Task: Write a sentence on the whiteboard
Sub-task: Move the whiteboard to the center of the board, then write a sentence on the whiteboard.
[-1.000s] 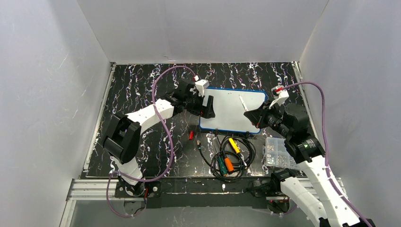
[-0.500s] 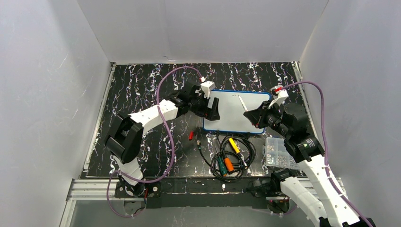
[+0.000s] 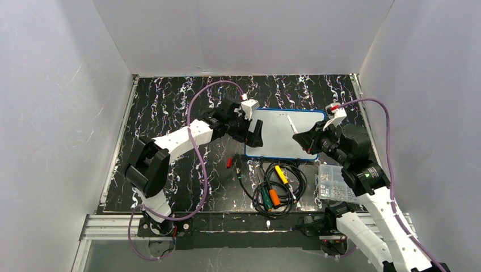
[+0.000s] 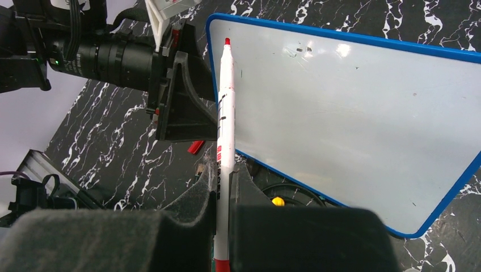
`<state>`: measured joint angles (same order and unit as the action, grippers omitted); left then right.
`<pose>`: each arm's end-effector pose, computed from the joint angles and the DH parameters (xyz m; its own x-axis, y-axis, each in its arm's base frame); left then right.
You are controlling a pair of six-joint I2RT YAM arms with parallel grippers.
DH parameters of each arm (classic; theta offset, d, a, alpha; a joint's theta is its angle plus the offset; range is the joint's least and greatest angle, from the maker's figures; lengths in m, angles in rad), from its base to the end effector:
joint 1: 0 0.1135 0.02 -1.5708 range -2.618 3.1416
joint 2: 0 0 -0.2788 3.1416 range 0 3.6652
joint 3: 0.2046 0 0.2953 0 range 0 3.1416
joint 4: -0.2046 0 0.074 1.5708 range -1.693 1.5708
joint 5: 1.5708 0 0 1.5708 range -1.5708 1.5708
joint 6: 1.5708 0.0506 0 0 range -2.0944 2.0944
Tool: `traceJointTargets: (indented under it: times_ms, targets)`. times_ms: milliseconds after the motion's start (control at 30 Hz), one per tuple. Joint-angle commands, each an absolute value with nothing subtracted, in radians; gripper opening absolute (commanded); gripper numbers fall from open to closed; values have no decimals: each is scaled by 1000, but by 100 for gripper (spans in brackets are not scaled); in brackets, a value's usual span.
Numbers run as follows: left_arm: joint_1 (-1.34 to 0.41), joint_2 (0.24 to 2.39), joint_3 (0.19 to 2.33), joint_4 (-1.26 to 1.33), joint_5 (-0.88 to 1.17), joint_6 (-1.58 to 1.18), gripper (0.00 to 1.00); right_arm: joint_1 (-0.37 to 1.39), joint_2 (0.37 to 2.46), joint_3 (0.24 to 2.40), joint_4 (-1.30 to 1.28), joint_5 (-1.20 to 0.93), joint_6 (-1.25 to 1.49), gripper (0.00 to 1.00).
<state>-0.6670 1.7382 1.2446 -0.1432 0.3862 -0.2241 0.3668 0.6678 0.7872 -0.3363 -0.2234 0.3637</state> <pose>0.3392 -0.2913 0.2324 -0.6357 0.2386 -0.7341 0.6869 0.6087 -0.3971 0.1841 0.0827 0.3536 -0.3840 0.2241 -0.8957 -0.4441 0.8057 0.3920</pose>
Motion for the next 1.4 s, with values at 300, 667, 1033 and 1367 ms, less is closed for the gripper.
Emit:
traceJointTargets:
  times_ms: [300, 667, 1033, 1367]
  targets:
    - [-452, 1551, 1310, -290, 718, -90, 98, 365, 701, 797, -310, -252, 358, 1]
    - [-349, 1665, 1404, -288, 919, -80, 92, 538, 792, 725, -152, -136, 418, 1]
    - [-320, 1680, 1328, -236, 887, -81, 95, 794, 853, 675, -30, 121, 432, 1]
    - [-392, 1727, 1243, -90, 993, -108, 91, 799, 759, 615, -50, 179, 424, 1]
